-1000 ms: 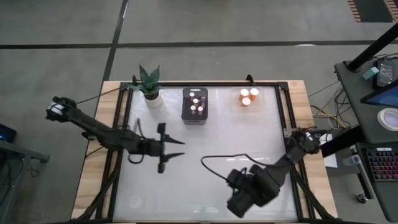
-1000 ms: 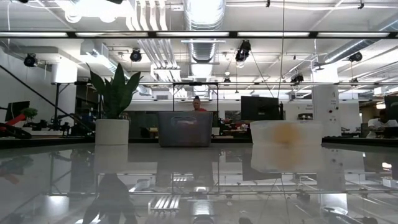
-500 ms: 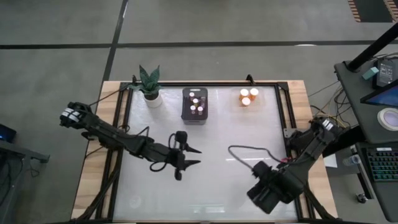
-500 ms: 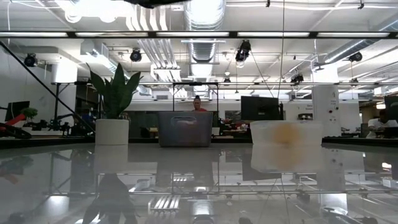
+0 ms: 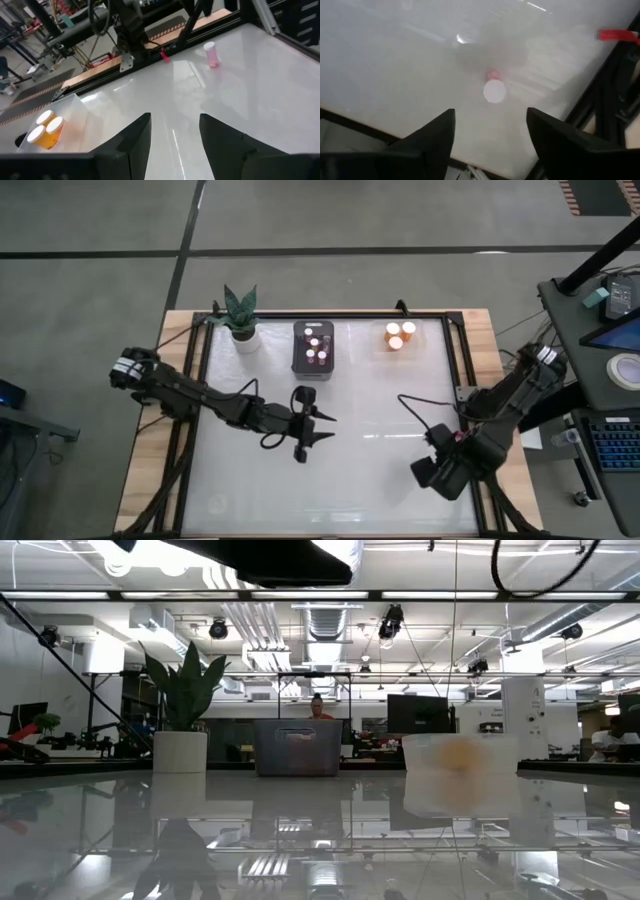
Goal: Pick and place medicine bottles into bin by pill shape (circle, oval)
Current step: Put the small pink pill bottle into the black bin
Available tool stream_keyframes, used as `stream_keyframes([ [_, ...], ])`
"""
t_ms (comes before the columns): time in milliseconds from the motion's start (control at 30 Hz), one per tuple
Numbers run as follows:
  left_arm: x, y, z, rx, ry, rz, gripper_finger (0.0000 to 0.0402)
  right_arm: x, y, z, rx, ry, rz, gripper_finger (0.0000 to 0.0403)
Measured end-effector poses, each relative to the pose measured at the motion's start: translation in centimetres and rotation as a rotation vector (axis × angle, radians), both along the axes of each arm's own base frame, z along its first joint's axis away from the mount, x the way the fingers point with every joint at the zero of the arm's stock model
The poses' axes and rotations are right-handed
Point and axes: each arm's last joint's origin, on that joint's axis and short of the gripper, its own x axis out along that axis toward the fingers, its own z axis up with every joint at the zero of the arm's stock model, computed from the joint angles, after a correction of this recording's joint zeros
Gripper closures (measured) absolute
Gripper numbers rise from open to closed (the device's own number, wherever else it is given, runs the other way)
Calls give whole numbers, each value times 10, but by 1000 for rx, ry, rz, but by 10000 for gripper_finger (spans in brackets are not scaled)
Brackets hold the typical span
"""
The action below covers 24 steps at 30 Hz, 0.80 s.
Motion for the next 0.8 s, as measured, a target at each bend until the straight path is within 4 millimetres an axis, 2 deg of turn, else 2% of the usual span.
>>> stream_keyframes([
  [167, 13, 2, -3, 1, 2, 16, 249, -5, -5, -25, 39, -35, -8, 136],
  [300, 16, 3, -5, 3, 8, 20, 249, -7, -8, -48, 57, -33, -37, 124],
  [500, 14, 4, -4, 4, 9, 22, 249, -11, -10, -73, 74, 25, -54, 127],
  [800, 14, 5, -4, 5, 10, 25, 249, -7, -5, -91, 67, 30, -53, 143],
])
